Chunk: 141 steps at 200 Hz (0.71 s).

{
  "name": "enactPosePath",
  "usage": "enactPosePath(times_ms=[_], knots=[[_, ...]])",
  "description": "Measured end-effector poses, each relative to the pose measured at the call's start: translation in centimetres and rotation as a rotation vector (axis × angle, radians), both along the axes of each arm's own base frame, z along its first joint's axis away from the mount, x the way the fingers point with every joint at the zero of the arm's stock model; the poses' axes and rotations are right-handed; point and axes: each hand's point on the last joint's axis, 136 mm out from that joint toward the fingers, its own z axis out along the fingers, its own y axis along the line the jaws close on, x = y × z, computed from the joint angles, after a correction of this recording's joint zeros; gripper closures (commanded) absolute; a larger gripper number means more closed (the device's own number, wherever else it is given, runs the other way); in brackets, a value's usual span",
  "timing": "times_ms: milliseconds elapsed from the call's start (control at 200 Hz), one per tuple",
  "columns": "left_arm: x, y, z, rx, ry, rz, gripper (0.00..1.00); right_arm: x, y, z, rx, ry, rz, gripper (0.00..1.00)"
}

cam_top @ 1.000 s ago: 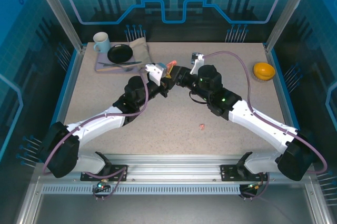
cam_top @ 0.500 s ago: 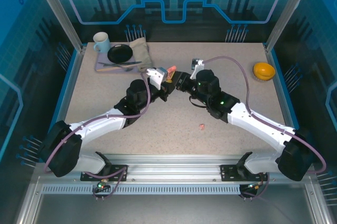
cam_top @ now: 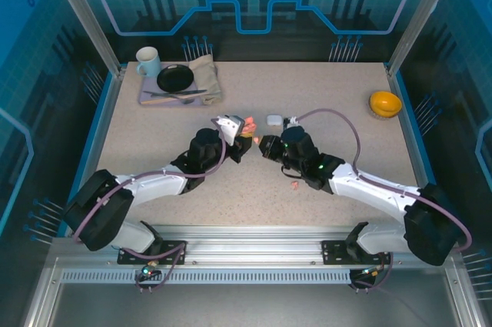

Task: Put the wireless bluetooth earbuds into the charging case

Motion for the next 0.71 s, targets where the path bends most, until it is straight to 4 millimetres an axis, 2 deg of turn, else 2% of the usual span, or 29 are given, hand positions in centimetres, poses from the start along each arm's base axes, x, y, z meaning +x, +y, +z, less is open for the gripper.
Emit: enactPosePath(times_ms=[155, 360, 415, 545, 630, 705], knots=[[-0.5, 0.4, -2.1, -0.008, 0.042, 0.015, 1.0, -2.0, -0.4, -5.8, -0.075, 0.131, 0.003, 0.87], [-1.1, 1.2, -5.6, 0.023, 0.112, 0.046, 1.0, -3.5, -1.2, -10.8, -0.151, 0.235, -0.009, 0.87], [-1.1, 1.4, -5.9, 0.028, 0.115, 0.059, 1.0, -3.7, -1.3, -11.4, -0.167, 0.25, -0.007, 0.84], [-0.8, 2.0, -5.0, 0.025, 0.095, 0.094, 1.0, -4.4, -0.9, -11.4, -0.214, 0.262, 0.059, 0.66], [-0.6, 2.8, -3.7, 0.014, 0.073, 0.118, 1.0, -5.0, 0.5, -10.5, -0.262, 0.26, 0.151, 0.5], [-0.2, 3.7, -2.4, 0.004, 0.052, 0.147, 1.0, -5.7, 2.1, -9.5, -0.304, 0.258, 0.233, 0.41]])
